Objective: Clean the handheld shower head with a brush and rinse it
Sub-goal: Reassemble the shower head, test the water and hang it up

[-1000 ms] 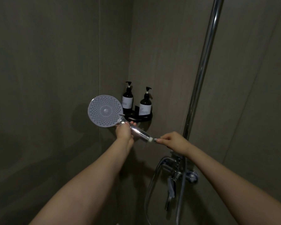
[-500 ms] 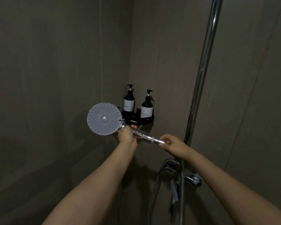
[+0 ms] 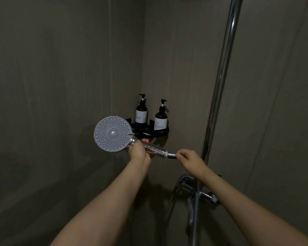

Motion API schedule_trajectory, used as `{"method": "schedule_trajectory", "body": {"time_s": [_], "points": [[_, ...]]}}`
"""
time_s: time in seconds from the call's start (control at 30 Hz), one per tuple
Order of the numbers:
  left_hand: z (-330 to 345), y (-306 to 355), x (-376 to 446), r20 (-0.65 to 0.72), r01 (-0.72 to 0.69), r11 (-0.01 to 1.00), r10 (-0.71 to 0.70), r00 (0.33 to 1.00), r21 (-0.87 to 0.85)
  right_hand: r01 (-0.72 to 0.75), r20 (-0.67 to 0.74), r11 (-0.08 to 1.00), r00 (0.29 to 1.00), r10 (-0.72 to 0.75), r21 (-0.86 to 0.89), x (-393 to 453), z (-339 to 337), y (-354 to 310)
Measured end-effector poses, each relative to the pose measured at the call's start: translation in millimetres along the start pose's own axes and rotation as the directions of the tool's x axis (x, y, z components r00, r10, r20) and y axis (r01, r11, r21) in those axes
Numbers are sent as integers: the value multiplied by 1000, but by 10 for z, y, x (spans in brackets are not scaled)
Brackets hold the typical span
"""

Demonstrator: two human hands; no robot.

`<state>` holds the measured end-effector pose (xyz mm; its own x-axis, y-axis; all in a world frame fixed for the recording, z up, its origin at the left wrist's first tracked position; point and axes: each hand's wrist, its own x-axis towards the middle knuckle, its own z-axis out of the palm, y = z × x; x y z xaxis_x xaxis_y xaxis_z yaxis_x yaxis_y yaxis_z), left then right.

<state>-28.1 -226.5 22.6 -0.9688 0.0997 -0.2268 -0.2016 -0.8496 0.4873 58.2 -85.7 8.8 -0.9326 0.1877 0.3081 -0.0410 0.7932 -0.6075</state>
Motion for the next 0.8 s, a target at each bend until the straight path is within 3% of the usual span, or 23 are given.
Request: {"method": "schedule_trajectory", "body": {"time_s": [0.07, 0.23, 0.47, 0.53, 0.67, 0.73, 0.8], "points": [[-6, 12, 6, -6, 4, 1000, -5, 1000, -16, 12, 14, 1000, 1000, -12, 15, -31, 20, 3], [13, 32, 8, 5, 23, 998, -22, 1000, -55, 24, -138, 998, 990, -15, 62, -85, 98, -4], [-41, 2, 87, -6, 8, 1000, -8, 1000, 2, 1, -115, 997, 993, -10, -75, -85, 133, 18], [-39, -2, 102, -17, -4, 1000, 4, 1000, 6, -35, -36, 995, 999, 32, -90, -52, 131, -13], [-68, -7, 135, -33, 7, 1000, -6, 999, 13, -232, 101, 961, 971, 218, 150, -7, 125, -61], [-71, 2, 144, -32, 2, 1000, -2, 999, 15, -190, 70, 954, 981, 179, 231, -24, 158, -26], [-60, 12, 143, -30, -7, 1000, 7, 1000, 25, -94, 40, 975, 995, 88, 203, -69, 182, -1]]}}
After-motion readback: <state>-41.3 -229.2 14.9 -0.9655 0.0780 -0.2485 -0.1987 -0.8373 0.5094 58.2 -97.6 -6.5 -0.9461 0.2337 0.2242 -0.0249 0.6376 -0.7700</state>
